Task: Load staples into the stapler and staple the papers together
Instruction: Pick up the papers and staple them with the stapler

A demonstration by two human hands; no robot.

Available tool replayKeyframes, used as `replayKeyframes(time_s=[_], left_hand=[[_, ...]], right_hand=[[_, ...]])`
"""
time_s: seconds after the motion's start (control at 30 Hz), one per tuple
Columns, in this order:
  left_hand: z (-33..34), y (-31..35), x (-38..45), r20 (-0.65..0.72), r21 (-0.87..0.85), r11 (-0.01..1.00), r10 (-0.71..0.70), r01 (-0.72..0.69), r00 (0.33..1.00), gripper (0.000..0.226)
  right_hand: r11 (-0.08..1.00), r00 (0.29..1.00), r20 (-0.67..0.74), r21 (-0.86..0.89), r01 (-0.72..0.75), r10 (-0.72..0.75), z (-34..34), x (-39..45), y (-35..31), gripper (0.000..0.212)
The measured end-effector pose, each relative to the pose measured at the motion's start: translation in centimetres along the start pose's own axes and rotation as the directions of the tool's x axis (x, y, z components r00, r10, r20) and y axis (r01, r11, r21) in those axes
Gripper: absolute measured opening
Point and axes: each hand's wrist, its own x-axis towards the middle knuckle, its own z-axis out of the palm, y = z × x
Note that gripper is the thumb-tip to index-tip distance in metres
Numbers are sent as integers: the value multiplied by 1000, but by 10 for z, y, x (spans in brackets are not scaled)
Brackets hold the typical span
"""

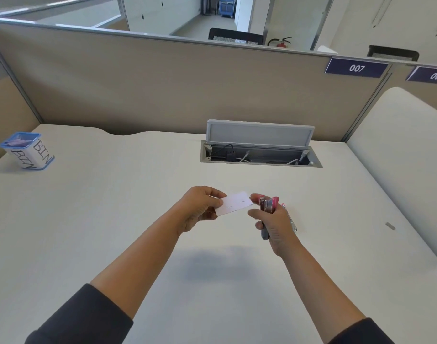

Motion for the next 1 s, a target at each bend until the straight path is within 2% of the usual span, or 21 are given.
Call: replayKeyframes(time_s=[0.1, 0.17, 0.27, 0.33, 0.4, 0.47, 0.53, 0.6, 0.63, 0.7, 0.77, 0.83, 0.93, 1.0], left_hand=[[3, 1, 0, 52, -62, 997, -51, 55, 997, 15], [4, 2, 0, 76, -103, 991, -78, 86, 994, 14], [4, 3, -1, 107, -150, 984, -86, 101, 991, 13], [4, 3, -2, 97, -156, 983, -87, 102, 991, 17], [3, -1, 0, 75, -148, 984, -89, 100, 993, 40], [3, -7, 0, 87, -133, 990, -32, 44, 996, 50], [4, -16, -1, 79, -43, 996, 75, -72, 994, 38], [6, -28, 1, -3, 72, 983, 170, -170, 985, 16], [6, -34, 3, -56, 85, 979, 189, -184, 980, 10], [4, -43, 4, -152, 19, 985, 170, -169, 974, 11], [-3, -53, 6, -200, -79, 990, 98, -116, 975, 13], [-12, -67, 5, -199, -147, 988, 19, -49, 980, 16], [-17, -85, 4, -181, -207, 978, -68, 30, 981, 21], [-15, -93, 3, -160, -225, 972, -104, 66, 982, 24]], right_hand=[[989, 990, 51, -65, 133, -130, 0, -4, -11, 27], [977, 979, 61, -75, 200, -195, 0, -5, -15, 15], [971, 974, 55, -81, 223, -219, 2, -6, -20, 2], [974, 980, 8, -111, 197, -197, 3, -4, -19, 4], [979, 986, -39, -127, 159, -165, 3, -1, -16, 11], [987, 990, -69, -109, 114, -122, 2, 1, -11, 18], [992, 994, -67, -96, 84, -91, 1, 2, -3, 22], [994, 998, -30, -102, 50, -54, 1, 4, 7, 22], [995, 1000, -7, -94, 21, -22, 0, 4, 12, 18], [996, 996, 20, -20, -84, 85, -7, 7, 25, 8], [976, 977, -50, 71, -204, 208, -25, 16, 40, 6], [965, 940, -218, 73, -251, 261, -53, 29, 51, 3], [962, 846, -487, -38, -269, 217, -103, 52, 63, 7], [924, 800, -580, -202, -326, 155, -132, 65, 72, 17]])
